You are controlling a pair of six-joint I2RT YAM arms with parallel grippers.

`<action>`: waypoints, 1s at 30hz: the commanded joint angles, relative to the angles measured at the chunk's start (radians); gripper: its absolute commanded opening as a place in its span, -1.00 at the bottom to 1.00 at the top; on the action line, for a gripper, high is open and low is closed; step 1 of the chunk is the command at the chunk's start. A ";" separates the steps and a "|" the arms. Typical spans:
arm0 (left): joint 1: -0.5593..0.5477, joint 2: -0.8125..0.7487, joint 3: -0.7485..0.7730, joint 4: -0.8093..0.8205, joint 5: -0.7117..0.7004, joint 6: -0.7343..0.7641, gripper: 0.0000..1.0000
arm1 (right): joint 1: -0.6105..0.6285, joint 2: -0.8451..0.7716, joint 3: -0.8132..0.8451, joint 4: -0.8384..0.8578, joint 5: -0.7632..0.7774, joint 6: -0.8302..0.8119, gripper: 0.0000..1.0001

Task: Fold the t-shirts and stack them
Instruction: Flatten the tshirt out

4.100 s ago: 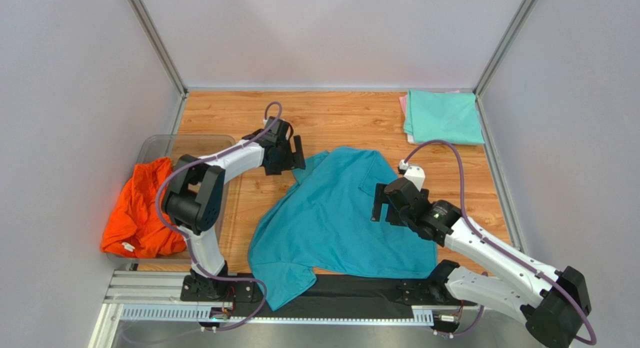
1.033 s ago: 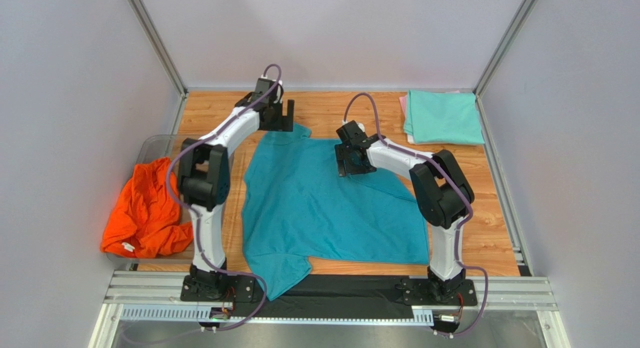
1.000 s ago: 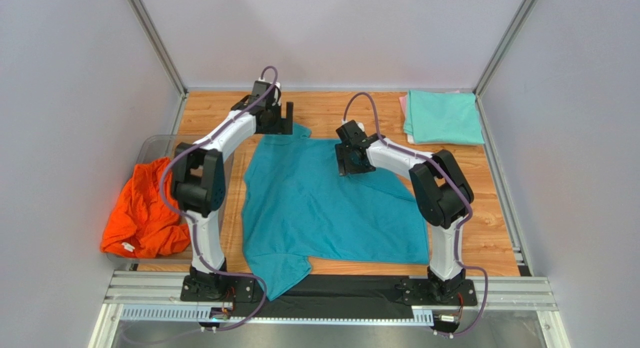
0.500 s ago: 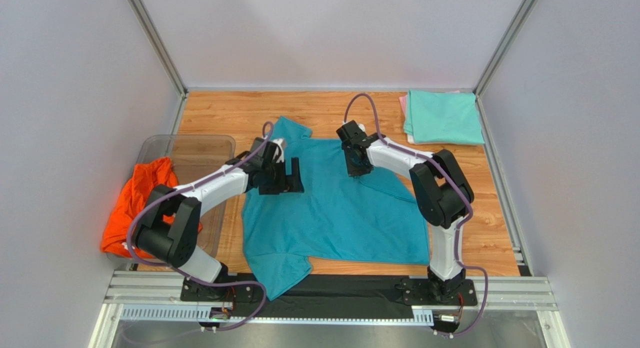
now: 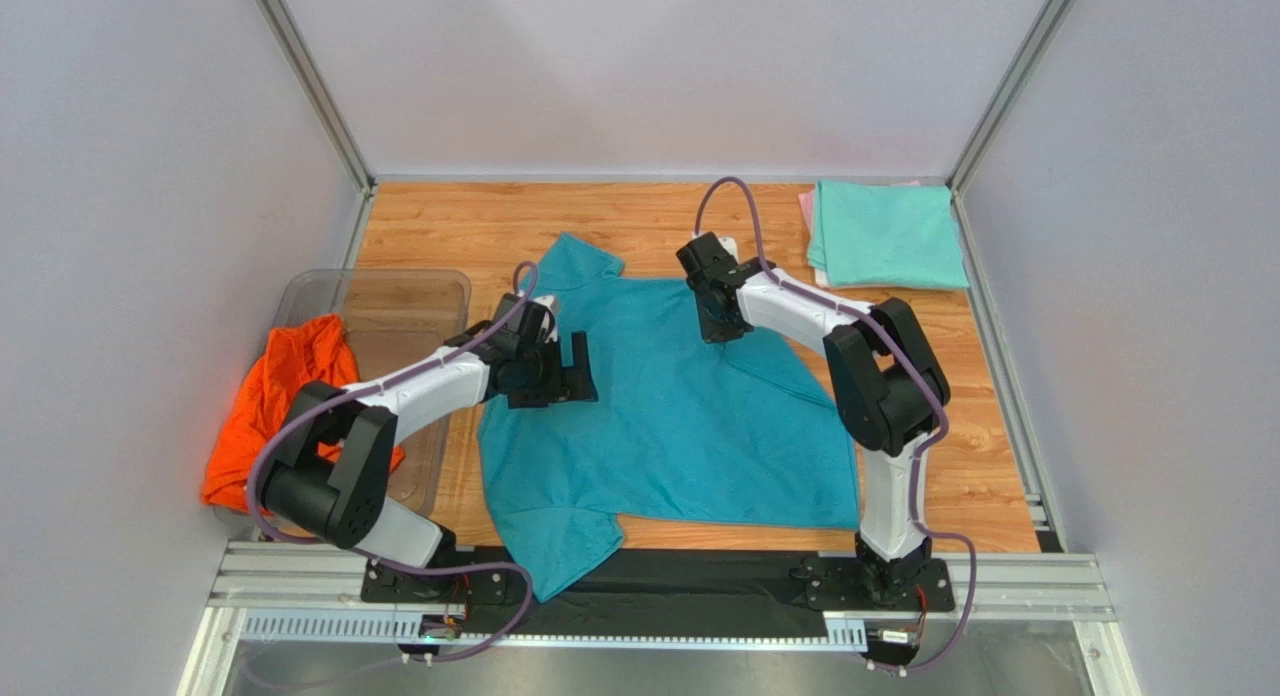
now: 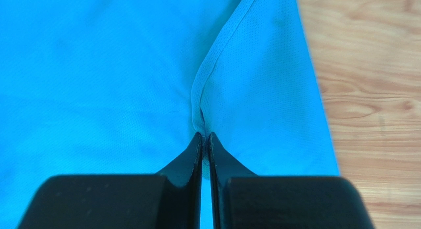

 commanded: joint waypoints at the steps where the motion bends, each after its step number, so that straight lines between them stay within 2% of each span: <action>1: 0.000 -0.013 -0.025 -0.025 -0.041 0.002 0.99 | -0.054 -0.047 0.071 -0.011 0.049 -0.035 -0.93; 8: 0.000 -0.024 -0.031 -0.042 -0.073 0.016 0.99 | -0.182 0.010 0.157 -0.029 0.041 -0.090 -0.90; 15: 0.001 -0.025 -0.021 -0.044 -0.081 0.028 0.99 | -0.261 0.085 0.235 -0.051 0.075 -0.144 -0.81; 17: 0.000 -0.028 -0.016 -0.047 -0.079 0.031 0.99 | -0.278 0.108 0.254 -0.057 0.118 -0.149 -0.64; 22: 0.001 -0.053 0.024 -0.064 -0.056 0.050 0.99 | -0.290 0.128 0.341 -0.107 0.173 -0.187 0.09; 26: 0.001 -0.105 0.077 -0.098 -0.064 0.053 0.99 | -0.289 0.050 0.334 -0.137 0.134 -0.164 0.22; 29: 0.000 -0.162 0.085 -0.104 -0.049 0.042 0.99 | -0.273 -0.073 0.245 -0.141 0.081 -0.124 0.59; 30: 0.000 -0.176 0.088 -0.108 -0.040 0.039 0.99 | -0.267 -0.141 0.208 -0.140 0.074 -0.111 1.00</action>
